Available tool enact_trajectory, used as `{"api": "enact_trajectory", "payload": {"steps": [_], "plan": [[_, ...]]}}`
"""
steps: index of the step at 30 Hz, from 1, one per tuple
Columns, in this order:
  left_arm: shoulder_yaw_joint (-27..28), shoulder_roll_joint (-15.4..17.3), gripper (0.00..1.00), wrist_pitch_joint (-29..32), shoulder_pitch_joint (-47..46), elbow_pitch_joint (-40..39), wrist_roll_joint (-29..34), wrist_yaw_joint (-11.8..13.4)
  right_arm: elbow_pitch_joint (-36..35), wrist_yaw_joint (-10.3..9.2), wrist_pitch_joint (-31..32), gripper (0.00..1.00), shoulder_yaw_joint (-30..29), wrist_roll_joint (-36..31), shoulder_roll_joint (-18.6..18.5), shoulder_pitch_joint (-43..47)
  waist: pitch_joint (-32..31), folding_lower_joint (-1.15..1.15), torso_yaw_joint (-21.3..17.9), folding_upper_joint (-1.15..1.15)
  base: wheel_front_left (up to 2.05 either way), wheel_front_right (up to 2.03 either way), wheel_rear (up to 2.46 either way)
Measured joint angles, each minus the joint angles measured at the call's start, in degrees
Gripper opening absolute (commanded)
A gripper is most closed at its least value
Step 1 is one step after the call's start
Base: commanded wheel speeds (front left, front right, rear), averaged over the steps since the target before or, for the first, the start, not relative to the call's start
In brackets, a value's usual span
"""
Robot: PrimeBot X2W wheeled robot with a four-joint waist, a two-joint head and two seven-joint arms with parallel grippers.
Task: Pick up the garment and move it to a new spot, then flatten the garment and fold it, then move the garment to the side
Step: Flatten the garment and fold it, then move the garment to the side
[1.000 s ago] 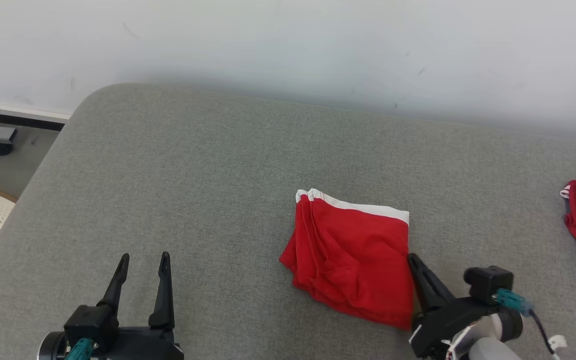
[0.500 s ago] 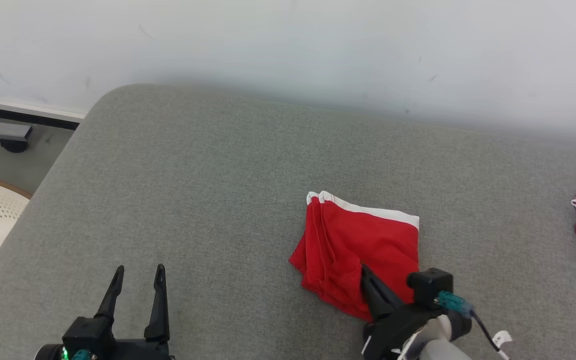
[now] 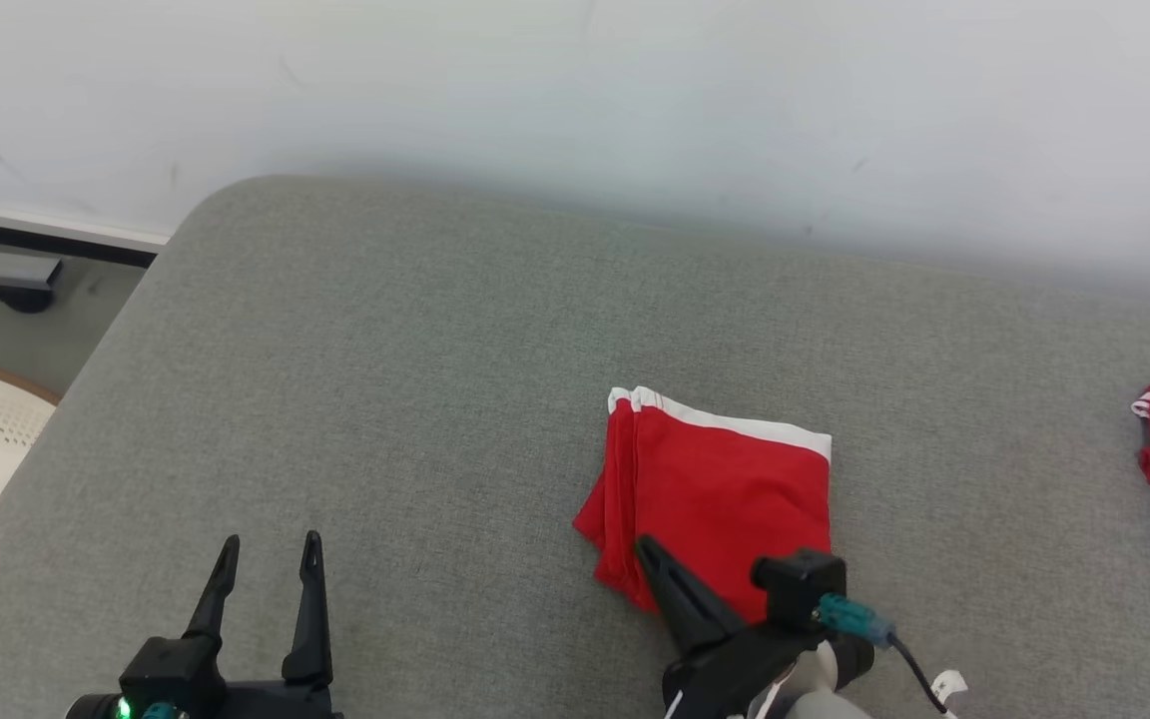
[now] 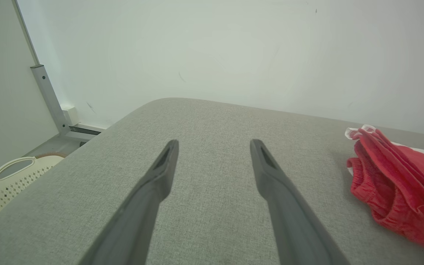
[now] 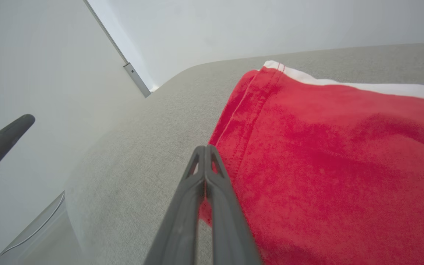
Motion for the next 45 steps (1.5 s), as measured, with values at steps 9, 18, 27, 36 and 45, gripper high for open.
{"api": "enact_trajectory", "payload": {"steps": [9, 18, 27, 36, 45], "plan": [[0.8, 0.7, 1.00, 0.0, 1.1, -0.6, 0.0, 0.3, -10.7, 0.00, 0.0, 1.00, -14.4, -3.4, -3.1, 1.7, -1.1, 0.01, -3.0, 0.00, 0.00, 0.00, 0.00], [1.0, 1.5, 1.00, 0.0, 2.2, -1.4, 0.0, 0.7, -17.7, 0.00, 0.0, 1.00, -26.9, -9.8, -5.4, 8.3, -2.3, 0.01, -6.4, 0.00, 0.00, 0.00, 0.00], [0.4, 2.6, 1.00, 0.1, 3.8, -2.8, 1.5, 2.2, -23.4, 0.01, 0.0, 1.00, -33.5, -13.3, -4.3, 15.8, -3.3, 0.00, -9.3, 0.00, 0.00, 0.00, 0.00], [-0.9, 3.3, 1.00, 0.9, 5.7, -4.5, 2.8, 2.8, -26.3, 0.01, 0.0, 1.00, -35.6, -17.1, -2.4, 22.8, -4.6, 0.00, -10.7, 0.00, 0.00, 0.00, 0.00], [-2.1, 5.6, 1.00, 2.7, 8.1, -5.8, 5.1, 3.8, -26.3, 0.01, 0.0, 1.00, -36.0, -19.8, -0.6, 27.2, -5.8, 0.00, -10.9, 0.00, 0.00, 0.00, 0.00]]}}
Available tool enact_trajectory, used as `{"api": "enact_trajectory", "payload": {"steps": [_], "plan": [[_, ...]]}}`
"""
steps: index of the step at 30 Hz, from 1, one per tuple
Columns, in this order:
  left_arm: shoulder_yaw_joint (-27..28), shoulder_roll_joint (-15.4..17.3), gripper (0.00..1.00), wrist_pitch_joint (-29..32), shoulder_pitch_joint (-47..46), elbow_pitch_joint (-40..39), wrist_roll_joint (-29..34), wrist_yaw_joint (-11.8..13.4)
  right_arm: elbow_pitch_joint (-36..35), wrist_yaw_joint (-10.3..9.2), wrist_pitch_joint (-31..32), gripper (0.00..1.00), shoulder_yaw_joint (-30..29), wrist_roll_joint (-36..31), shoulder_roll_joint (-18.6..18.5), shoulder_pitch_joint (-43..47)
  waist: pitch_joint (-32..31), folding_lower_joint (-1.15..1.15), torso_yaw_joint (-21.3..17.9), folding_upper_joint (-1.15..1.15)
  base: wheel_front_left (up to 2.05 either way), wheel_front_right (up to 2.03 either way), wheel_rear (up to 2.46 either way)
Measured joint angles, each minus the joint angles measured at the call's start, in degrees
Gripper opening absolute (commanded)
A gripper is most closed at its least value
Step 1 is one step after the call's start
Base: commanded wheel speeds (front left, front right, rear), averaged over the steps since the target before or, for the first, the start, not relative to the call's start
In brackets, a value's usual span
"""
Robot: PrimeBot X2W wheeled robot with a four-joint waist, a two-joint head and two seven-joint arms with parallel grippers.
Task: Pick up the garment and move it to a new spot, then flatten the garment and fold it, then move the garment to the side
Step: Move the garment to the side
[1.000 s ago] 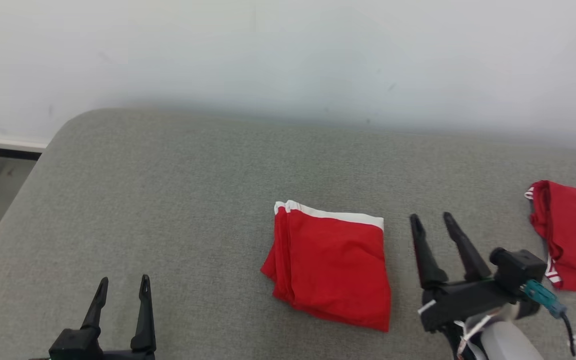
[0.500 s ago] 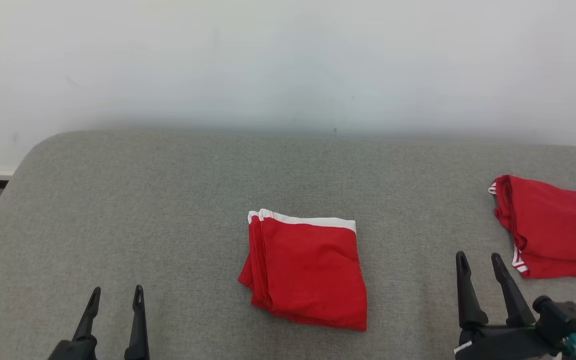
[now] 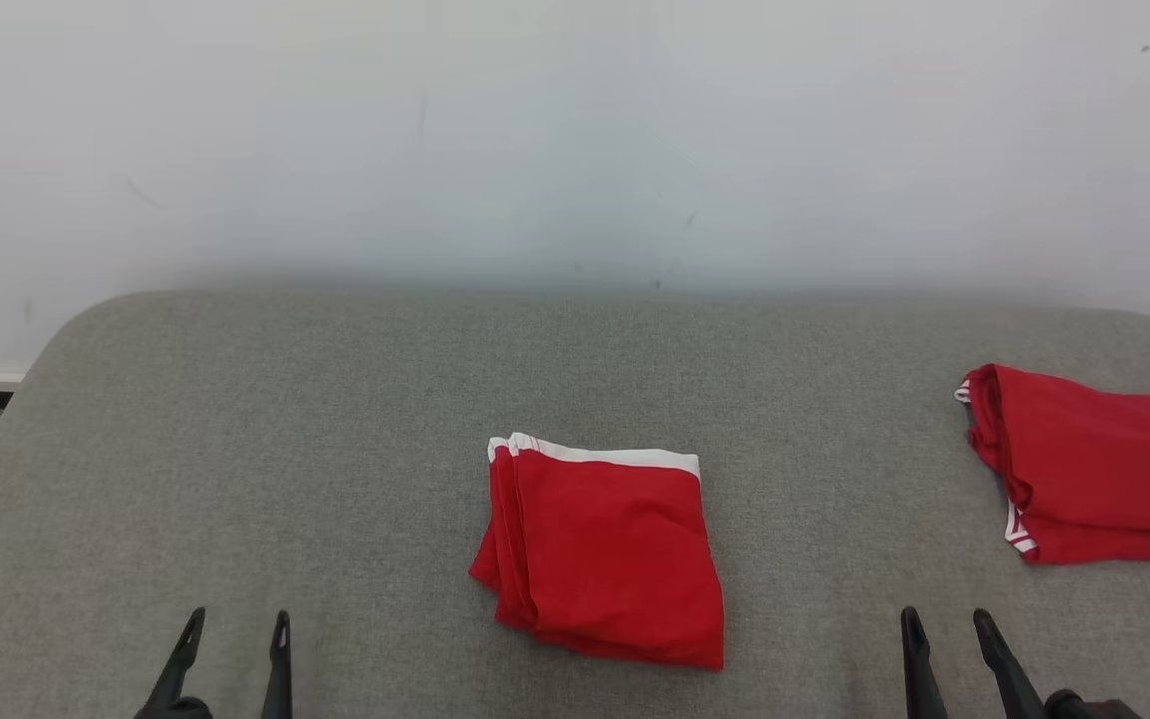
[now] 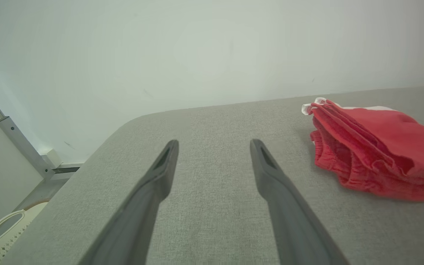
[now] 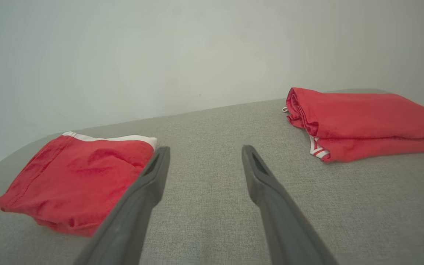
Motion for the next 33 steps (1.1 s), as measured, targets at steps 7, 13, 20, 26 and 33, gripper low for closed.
{"api": "enact_trajectory", "payload": {"steps": [7, 13, 20, 26, 33], "plan": [[-0.2, 1.5, 1.00, 2.3, 2.9, -4.2, 0.6, 0.1, 0.0, -0.01, 0.0, 1.00, -0.2, -0.5, 0.6, 1.2, -0.7, 0.00, 0.2, 0.00, 0.00, 0.00, 0.00], [1.7, 1.5, 1.00, 1.4, 5.2, -7.8, -2.4, 0.1, 0.0, -0.01, 0.0, 1.00, -0.7, -0.5, 0.7, 1.2, -0.8, 0.00, 0.2, 0.00, 0.00, 0.00, 0.00], [2.3, 1.7, 1.00, -0.2, 6.2, -8.6, -4.5, -0.7, 0.4, -0.01, 0.0, 1.00, -1.1, 0.2, 0.7, 0.4, -0.4, 0.00, 0.5, 0.00, 0.00, 0.00, 0.00], [2.2, 1.8, 1.00, -1.2, 6.9, -7.8, -5.1, -1.5, 1.3, 0.00, 0.0, 1.00, -1.1, 0.5, 0.7, 0.2, -0.2, 0.00, 0.8, 0.00, 0.00, 0.00, 0.00], [2.3, 1.8, 1.00, -2.0, 6.9, -7.3, -5.3, -1.4, 1.8, 0.00, 0.0, 1.00, -1.0, 0.7, 0.7, 0.2, -0.1, 0.00, 1.0, 0.00, 0.00, 0.00, 0.00]]}}
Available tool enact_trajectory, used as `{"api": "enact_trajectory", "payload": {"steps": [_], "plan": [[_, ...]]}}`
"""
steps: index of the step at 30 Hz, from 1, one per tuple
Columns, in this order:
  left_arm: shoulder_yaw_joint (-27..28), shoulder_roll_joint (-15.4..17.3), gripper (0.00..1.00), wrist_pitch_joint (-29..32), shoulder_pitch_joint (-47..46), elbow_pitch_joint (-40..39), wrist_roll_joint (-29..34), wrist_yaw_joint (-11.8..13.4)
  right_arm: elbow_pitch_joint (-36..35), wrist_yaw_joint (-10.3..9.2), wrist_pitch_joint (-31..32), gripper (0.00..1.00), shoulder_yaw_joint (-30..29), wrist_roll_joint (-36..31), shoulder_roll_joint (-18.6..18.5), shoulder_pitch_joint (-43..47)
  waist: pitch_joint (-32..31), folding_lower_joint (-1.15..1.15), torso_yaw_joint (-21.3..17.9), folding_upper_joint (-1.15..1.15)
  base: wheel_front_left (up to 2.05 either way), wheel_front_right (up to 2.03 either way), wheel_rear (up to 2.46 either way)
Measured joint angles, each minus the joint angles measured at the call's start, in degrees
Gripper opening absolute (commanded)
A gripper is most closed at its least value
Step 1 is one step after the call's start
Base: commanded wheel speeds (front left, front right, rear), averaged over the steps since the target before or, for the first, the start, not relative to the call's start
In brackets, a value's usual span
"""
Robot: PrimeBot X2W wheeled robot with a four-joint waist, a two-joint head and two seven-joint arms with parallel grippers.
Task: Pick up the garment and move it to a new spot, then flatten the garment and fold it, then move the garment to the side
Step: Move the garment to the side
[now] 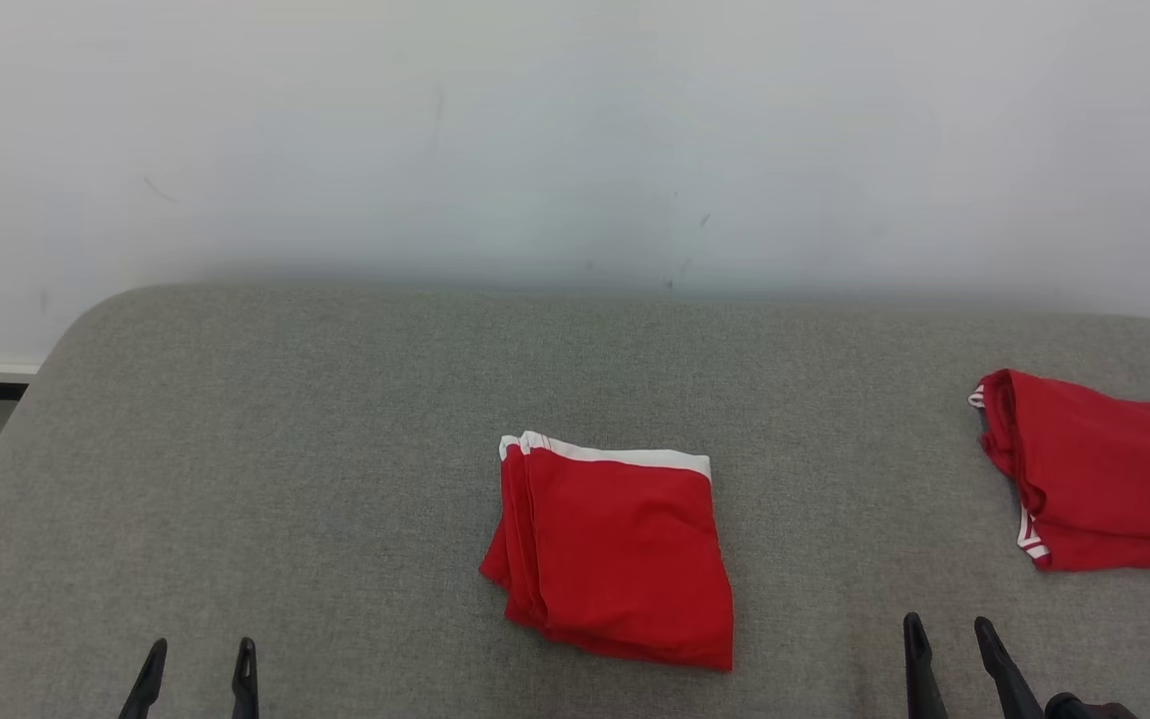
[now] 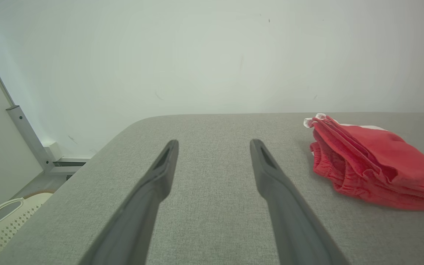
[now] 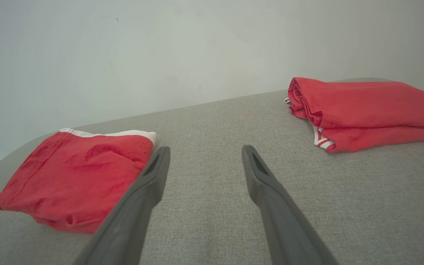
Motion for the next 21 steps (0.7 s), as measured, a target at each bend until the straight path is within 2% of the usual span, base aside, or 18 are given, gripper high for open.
{"api": "enact_trajectory", "payload": {"steps": [21], "plan": [[-0.3, -0.3, 1.00, -0.6, -1.8, 0.9, 0.0, 0.4, 0.7, -0.01, 0.0, 1.00, 1.0, 0.4, 0.0, -0.2, 0.2, 0.00, 0.3, 0.00, 0.00, 0.00, 0.00]]}}
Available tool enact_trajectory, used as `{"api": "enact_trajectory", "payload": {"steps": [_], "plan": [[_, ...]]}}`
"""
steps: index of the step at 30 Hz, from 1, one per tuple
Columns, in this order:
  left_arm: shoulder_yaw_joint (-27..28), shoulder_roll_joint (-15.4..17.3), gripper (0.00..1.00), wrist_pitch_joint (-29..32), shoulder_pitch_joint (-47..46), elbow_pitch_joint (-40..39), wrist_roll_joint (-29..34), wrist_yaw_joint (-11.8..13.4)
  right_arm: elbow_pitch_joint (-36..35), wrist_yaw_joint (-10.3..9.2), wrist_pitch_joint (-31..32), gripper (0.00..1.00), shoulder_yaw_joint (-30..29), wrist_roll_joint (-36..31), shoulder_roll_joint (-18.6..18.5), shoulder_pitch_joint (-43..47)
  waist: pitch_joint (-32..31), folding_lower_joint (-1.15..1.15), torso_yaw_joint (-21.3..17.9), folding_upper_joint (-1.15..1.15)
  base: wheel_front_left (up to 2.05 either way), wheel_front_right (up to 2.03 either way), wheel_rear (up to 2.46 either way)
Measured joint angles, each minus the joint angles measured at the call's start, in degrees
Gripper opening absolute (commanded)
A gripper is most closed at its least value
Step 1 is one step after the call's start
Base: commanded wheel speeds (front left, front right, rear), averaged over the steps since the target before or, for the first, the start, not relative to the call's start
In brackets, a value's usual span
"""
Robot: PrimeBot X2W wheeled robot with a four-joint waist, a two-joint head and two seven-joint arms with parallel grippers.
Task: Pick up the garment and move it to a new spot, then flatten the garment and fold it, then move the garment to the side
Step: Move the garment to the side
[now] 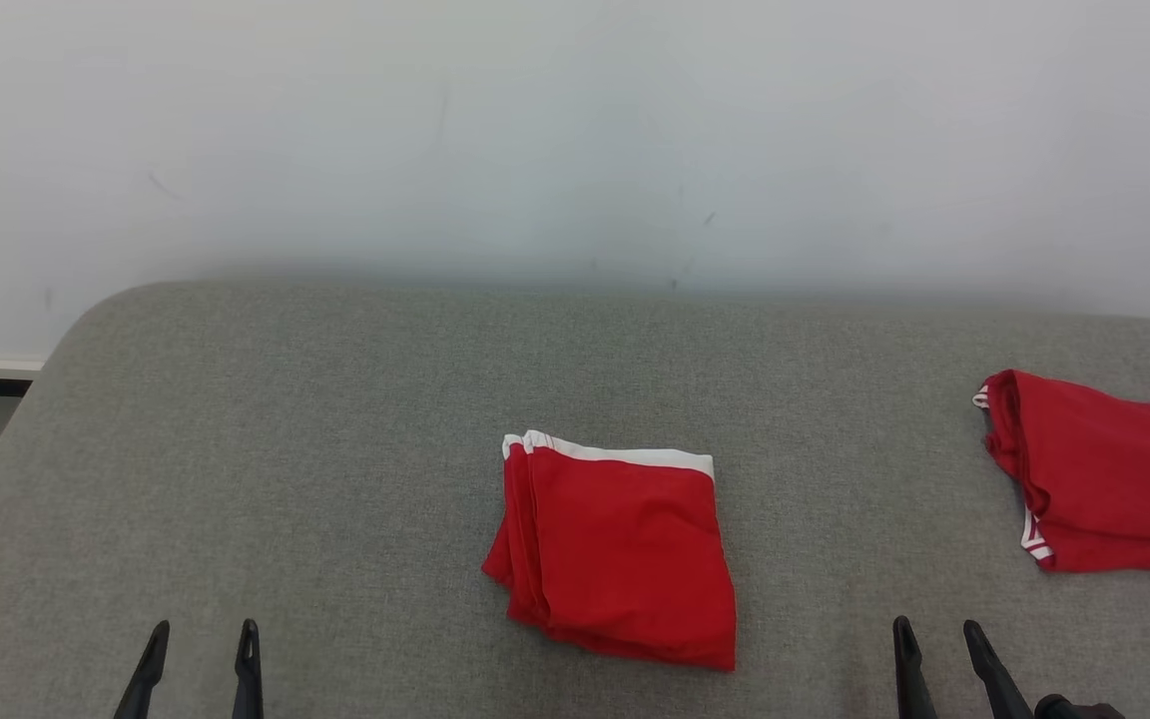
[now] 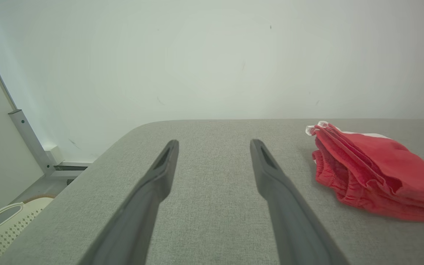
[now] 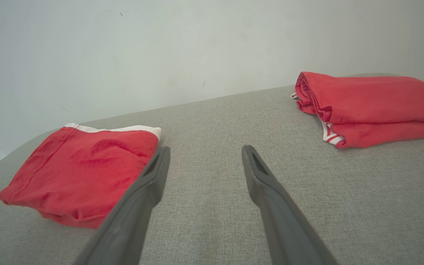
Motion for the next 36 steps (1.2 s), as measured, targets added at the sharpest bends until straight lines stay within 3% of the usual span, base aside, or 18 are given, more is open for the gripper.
{"api": "enact_trajectory", "payload": {"steps": [11, 28, 36], "plan": [[-0.4, 0.2, 1.00, 0.0, -0.9, 1.5, 0.5, 0.0, -0.1, 0.01, 0.0, 1.00, 0.3, 0.1, 0.0, 0.0, 0.1, 0.00, -0.5, 0.00, 0.00, 0.00, 0.00], [-1.1, 1.4, 1.00, 2.8, -1.5, 1.5, 1.8, 2.0, 0.1, 0.01, 0.0, 1.00, 0.7, 0.1, 0.0, 0.0, -0.1, 0.00, -0.2, 0.00, 0.00, 0.00, 0.00], [-1.7, 1.4, 1.00, 3.0, -1.7, 1.3, 1.1, 2.3, 5.4, 0.00, 1.3, 1.00, 6.5, 0.1, 0.0, -6.3, 0.4, 0.00, 0.1, 0.00, 0.00, 0.00, 0.00]]}}
